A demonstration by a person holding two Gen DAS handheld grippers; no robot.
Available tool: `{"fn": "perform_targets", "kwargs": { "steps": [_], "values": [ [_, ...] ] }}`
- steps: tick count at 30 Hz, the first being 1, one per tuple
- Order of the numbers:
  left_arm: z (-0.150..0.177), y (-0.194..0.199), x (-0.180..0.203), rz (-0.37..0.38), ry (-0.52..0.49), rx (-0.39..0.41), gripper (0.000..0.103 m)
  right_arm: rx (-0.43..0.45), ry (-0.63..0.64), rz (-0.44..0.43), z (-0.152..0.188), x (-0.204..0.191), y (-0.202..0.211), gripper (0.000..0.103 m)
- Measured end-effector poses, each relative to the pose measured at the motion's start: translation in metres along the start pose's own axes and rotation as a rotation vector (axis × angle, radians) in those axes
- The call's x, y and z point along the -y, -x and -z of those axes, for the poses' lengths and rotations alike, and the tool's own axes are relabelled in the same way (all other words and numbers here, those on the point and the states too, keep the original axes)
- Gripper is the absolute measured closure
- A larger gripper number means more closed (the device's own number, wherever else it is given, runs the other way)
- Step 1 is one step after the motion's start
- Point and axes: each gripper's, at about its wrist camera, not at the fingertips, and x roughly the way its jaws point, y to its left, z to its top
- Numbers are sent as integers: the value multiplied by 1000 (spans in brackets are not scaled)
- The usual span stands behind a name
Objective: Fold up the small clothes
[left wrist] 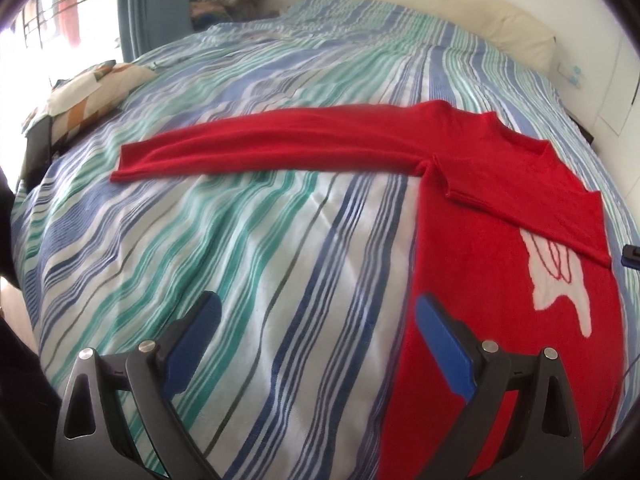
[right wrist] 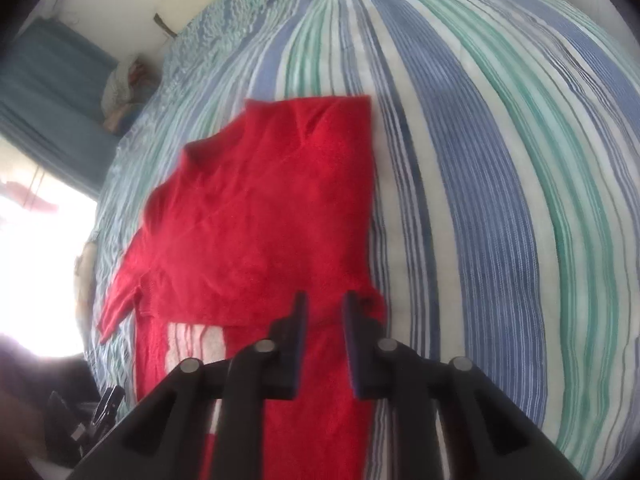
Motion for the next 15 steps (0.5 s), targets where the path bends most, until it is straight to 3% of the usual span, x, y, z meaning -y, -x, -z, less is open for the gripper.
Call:
{"fn": "perform_targets", "kwargs": {
  "steps": [3, 5, 8, 9, 12, 15],
  "values": [
    [2, -1, 4, -3, -14, -4, 5, -65, 97, -89, 21, -17, 5, 78],
    [4, 0, 7, -9, -32, -4, 5, -120, 123, -98, 46, -19, -4, 74],
    [8, 0, 9, -14, -56, -14, 5, -173, 129, 19, 86, 4, -15, 76],
    [9, 1, 9, -12, -59, -17, 5, -150, 126, 40, 95, 12, -9, 82],
    [12, 4, 13, 20, -69, -24, 5, -52, 138, 115, 113, 17, 25, 77],
    [15, 8, 27, 34, -112, -17, 5, -28, 202, 52, 137, -1, 53, 77]
  ]
}}
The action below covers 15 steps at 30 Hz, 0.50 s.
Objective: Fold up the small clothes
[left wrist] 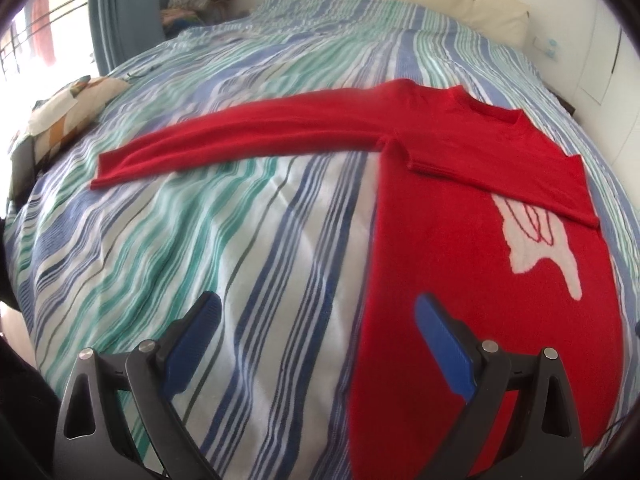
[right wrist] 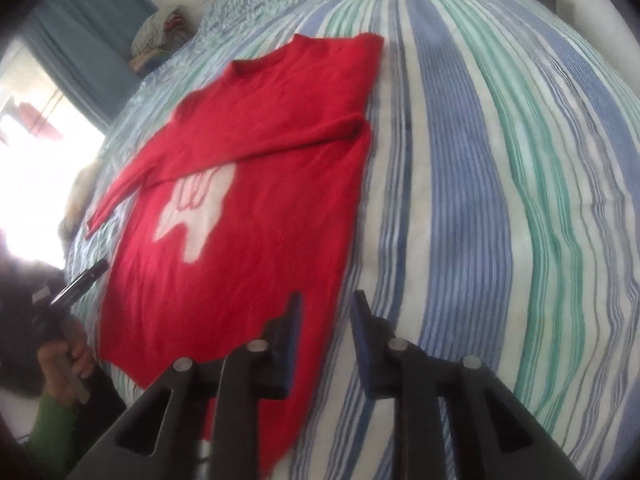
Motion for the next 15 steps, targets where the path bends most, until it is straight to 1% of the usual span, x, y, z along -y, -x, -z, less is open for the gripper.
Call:
{"fn": "perform_targets", "kwargs": {
  "steps": [3, 5, 6, 8, 9, 10, 11, 15],
  "values": [
    [5, -2, 16, 4, -57, -18, 5, -33, 59, -97, 26, -29, 6, 75],
    [11, -8, 25, 13, -94, -66, 5, -81, 56, -138, 52, -40, -6, 72],
    [15, -13, 29, 10, -110, -99, 5, -112, 47, -142, 66, -40, -14, 72],
    [23, -22, 34, -8, -140, -146, 4, -172, 22, -105, 94, -39, -34, 72],
    [26, -23, 35, -17, -152, -143, 3, -158, -1, -111, 105, -35, -36, 72],
    [26, -22, 36, -25, -160, -134, 3, -118, -32, -134, 111, -30, -32, 72],
    [26, -21, 37, -30, -164, -132, 2, -96, -63, -143, 115, -27, -28, 72],
    [23, -20, 32, -12, -137, -162, 2, -33, -131, -145, 123, -20, -23, 72]
  ]
}}
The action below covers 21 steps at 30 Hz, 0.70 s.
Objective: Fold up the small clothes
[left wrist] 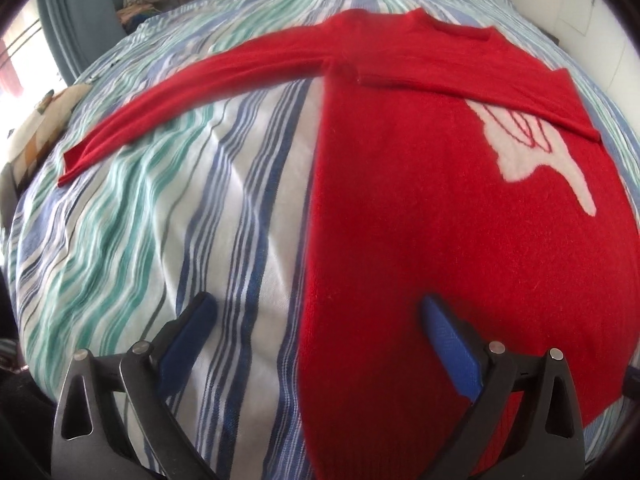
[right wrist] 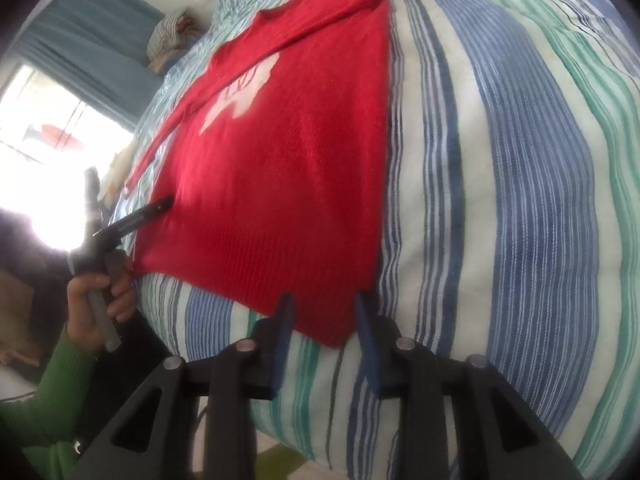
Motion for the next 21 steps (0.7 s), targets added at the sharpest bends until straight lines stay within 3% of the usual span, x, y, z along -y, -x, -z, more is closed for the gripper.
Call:
{"fn": "perform_targets", "kwargs": {
  "steps": [5, 9, 14, 18, 21],
  "values": [
    [-19, 18, -25, 24, 38, 17, 2, 60, 57, 57, 8, -16, -3, 64],
    [-53, 29, -80, 60, 136, 54, 2, 91, 61, 55, 11, -19, -4, 52],
    [-89, 5, -194, 74, 360, 19, 2, 89, 103, 85, 10, -27, -7, 48],
    [-85, -25, -281, 83, 604, -39, 3, 94, 105, 98, 12, -29, -10, 45],
    [-74, -40, -316, 102, 736, -67, 5, 97, 102, 104, 13, -31, -11, 40]
  ]
}}
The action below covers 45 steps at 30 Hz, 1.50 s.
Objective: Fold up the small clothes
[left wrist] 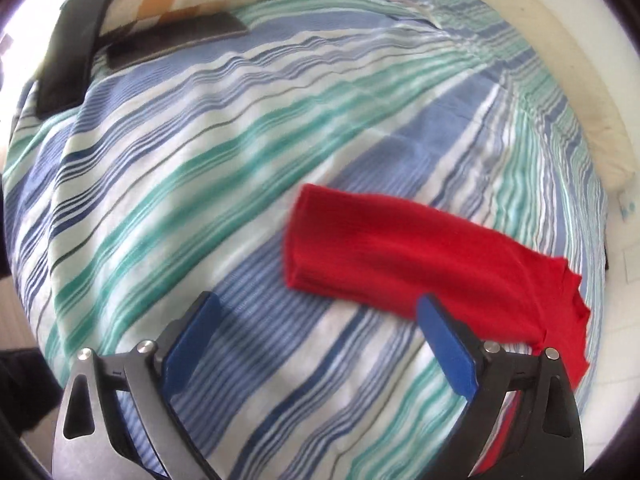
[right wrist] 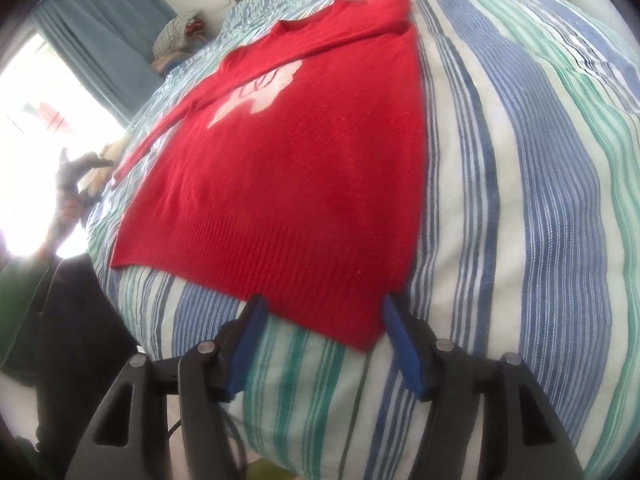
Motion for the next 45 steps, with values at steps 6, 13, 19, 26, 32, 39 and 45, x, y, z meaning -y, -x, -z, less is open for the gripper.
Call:
{"fn": "perform_targets", "kwargs": {
  "steps": [6, 13, 19, 26, 32, 39, 45],
  "values": [
    [-10, -21, 3, -29, 22, -4, 25, -21, 56, 54, -2, -17, -8, 27],
    [-16, 5, 60, -136, -200, 62, 101, -30, 78, 120, -3, -31, -16, 16],
    [-3, 99, 204, 33, -520, 228, 101, -12, 92, 126, 1, -32, -16, 14],
    [90, 129, 398, 298, -873, 226, 101, 12, 75, 100, 3, -26, -13, 14],
    [192, 74, 476, 319, -1111, 59, 85, 20, 54, 68, 5, -20, -7, 14],
    [171, 29, 414, 213, -952, 55, 40, 25, 44, 46, 6, -15, -2, 14],
    [114, 7, 299, 80, -769, 84, 40, 20, 41, 37, 7, -13, -1, 14]
  ]
}}
